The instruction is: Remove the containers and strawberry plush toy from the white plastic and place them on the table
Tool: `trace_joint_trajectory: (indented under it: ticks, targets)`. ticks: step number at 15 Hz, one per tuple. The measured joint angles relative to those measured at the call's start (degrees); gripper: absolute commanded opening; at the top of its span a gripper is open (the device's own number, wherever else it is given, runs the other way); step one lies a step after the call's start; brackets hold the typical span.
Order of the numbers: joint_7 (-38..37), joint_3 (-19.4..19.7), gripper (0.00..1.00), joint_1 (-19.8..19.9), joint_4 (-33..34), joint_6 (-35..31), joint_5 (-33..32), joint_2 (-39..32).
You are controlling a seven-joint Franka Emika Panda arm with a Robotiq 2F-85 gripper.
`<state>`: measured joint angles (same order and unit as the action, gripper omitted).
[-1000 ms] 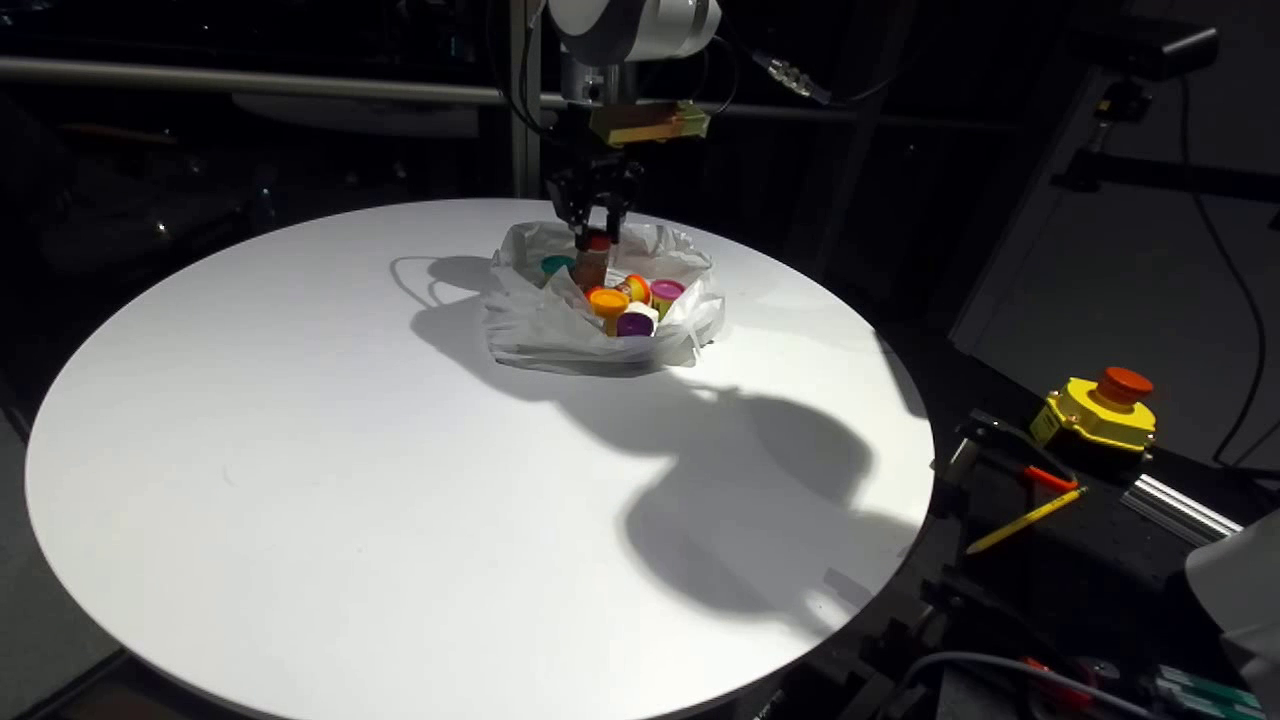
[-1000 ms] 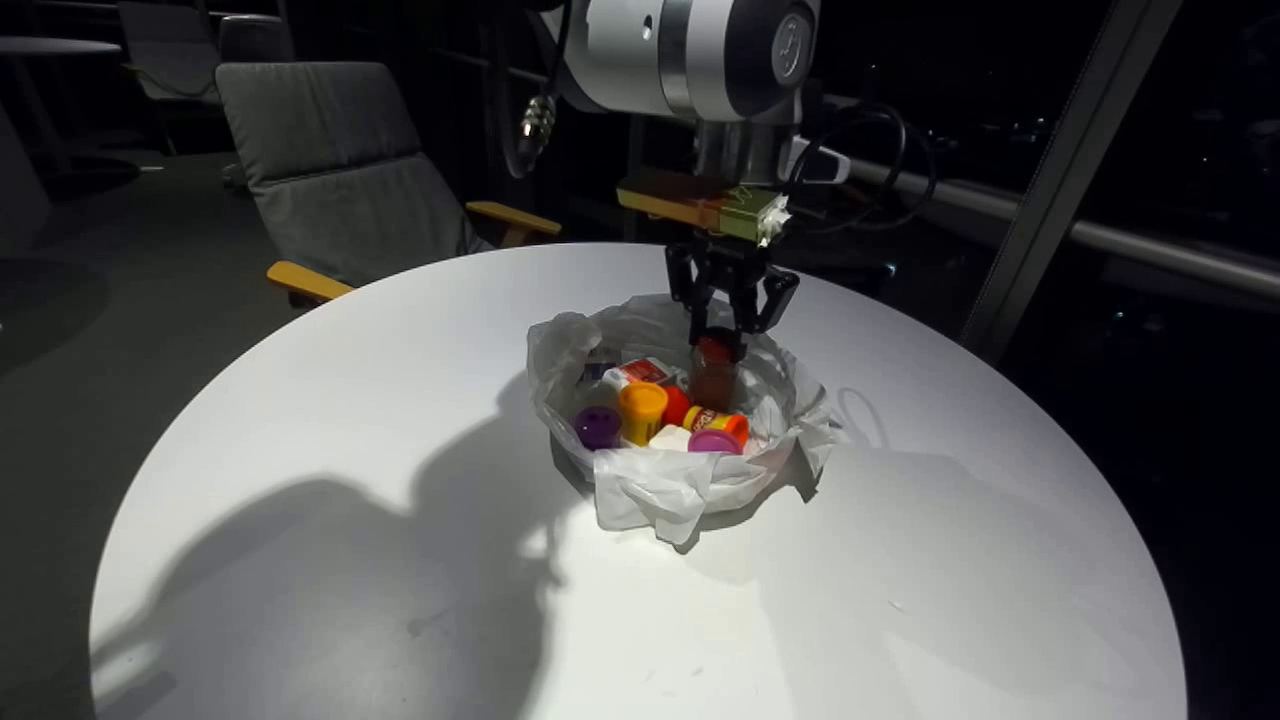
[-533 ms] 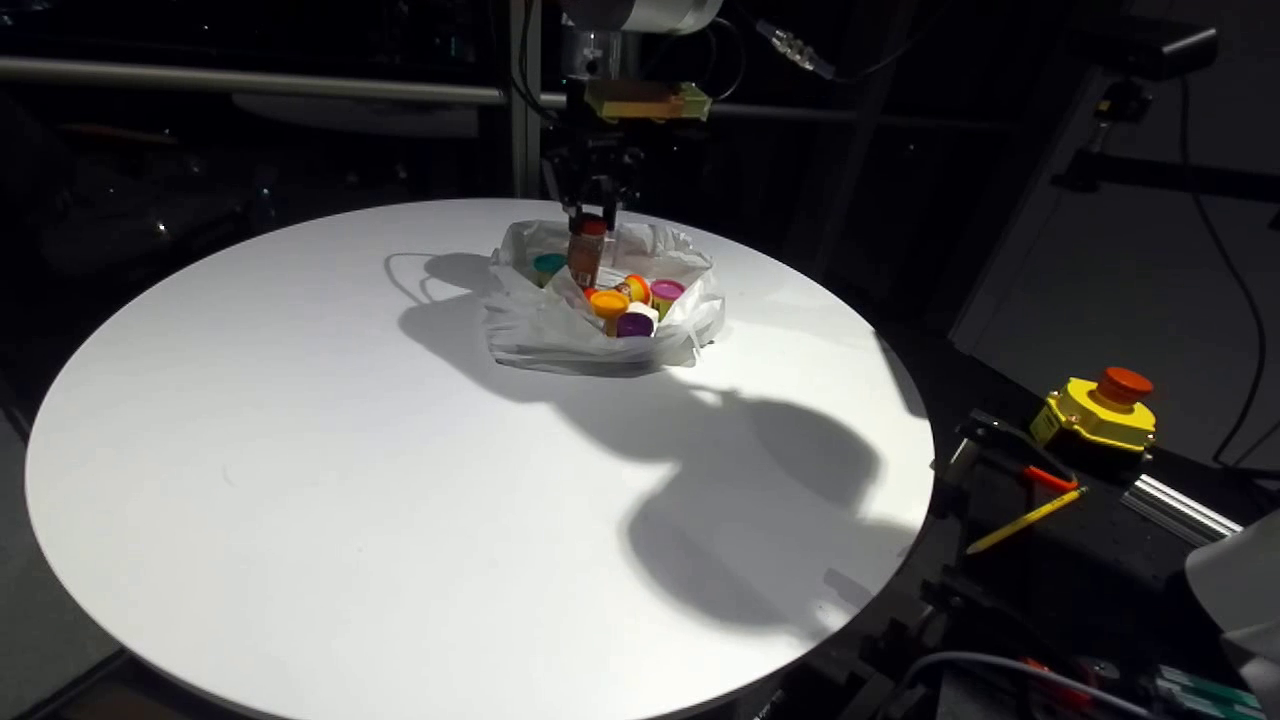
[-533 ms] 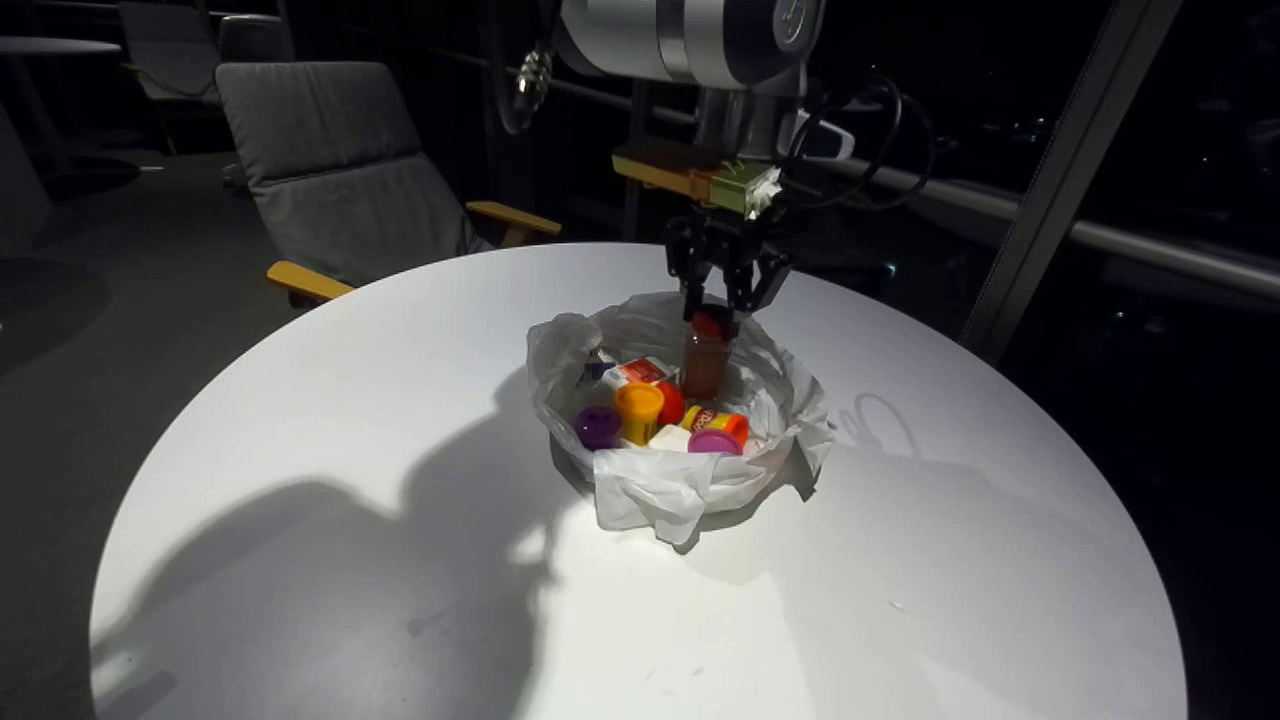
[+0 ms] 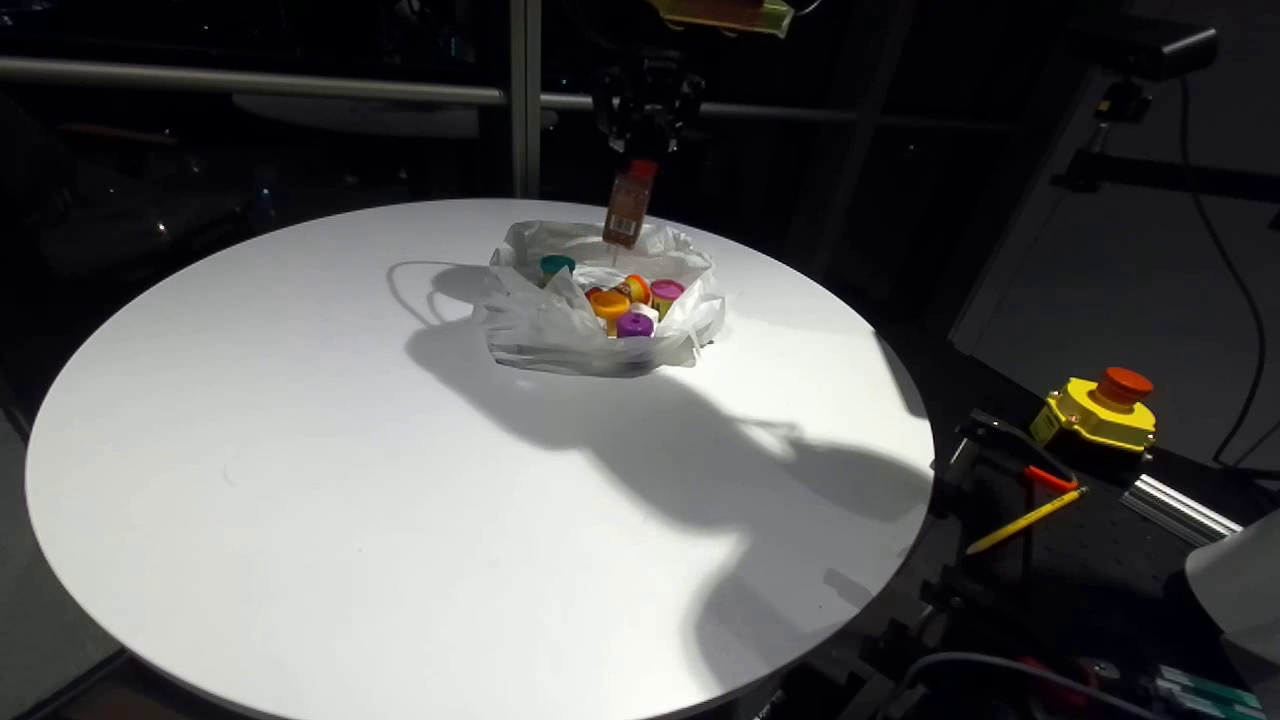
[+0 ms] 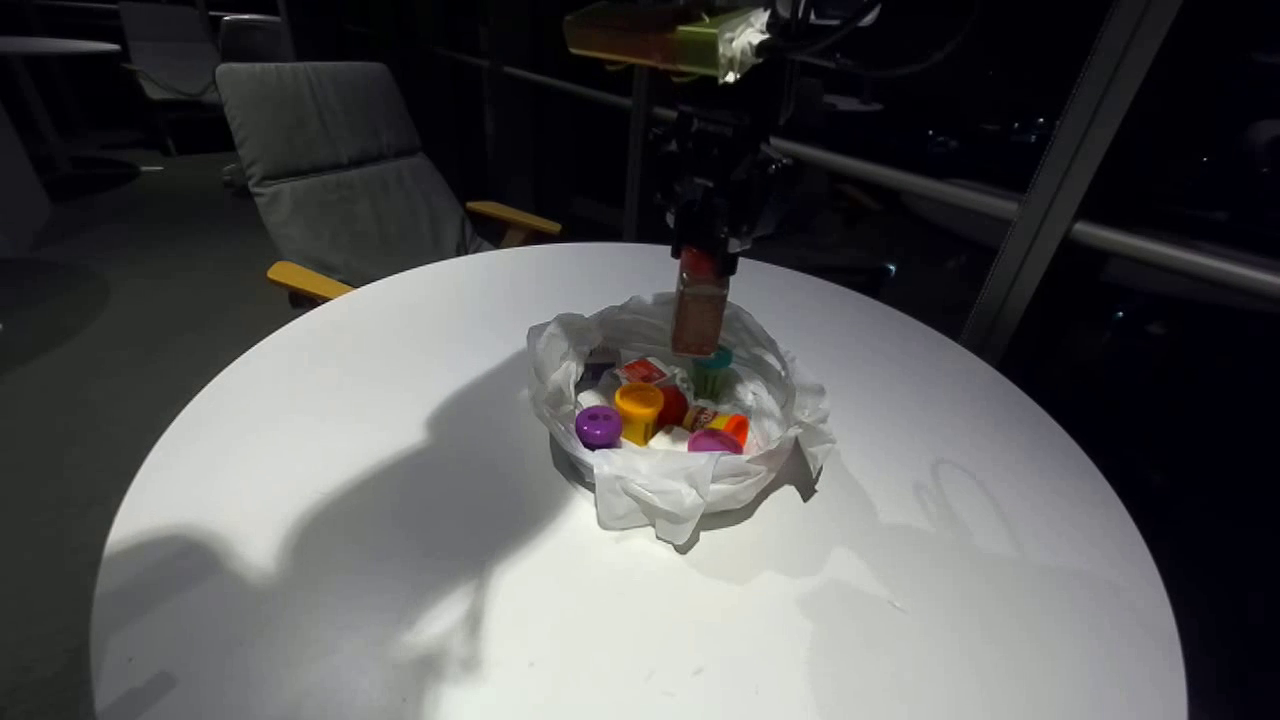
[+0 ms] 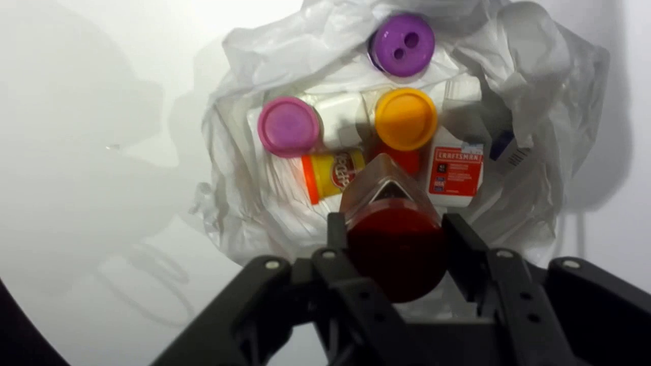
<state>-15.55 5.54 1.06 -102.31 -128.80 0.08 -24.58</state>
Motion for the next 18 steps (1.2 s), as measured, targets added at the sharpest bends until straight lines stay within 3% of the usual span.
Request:
trace_joint_trajectory:
  ticks: [10,15,18]
  targets:
    - [-22.0,4.7,0.25,-0.8,-33.4,-7.1,-9.9,15.6]
    - [-32.5,6.8,0.25,0.5,-43.5,-19.2,-18.9,18.3]
    - [-35.5,8.1,0.25,2.2,-45.8,-29.2,-20.0,18.2]
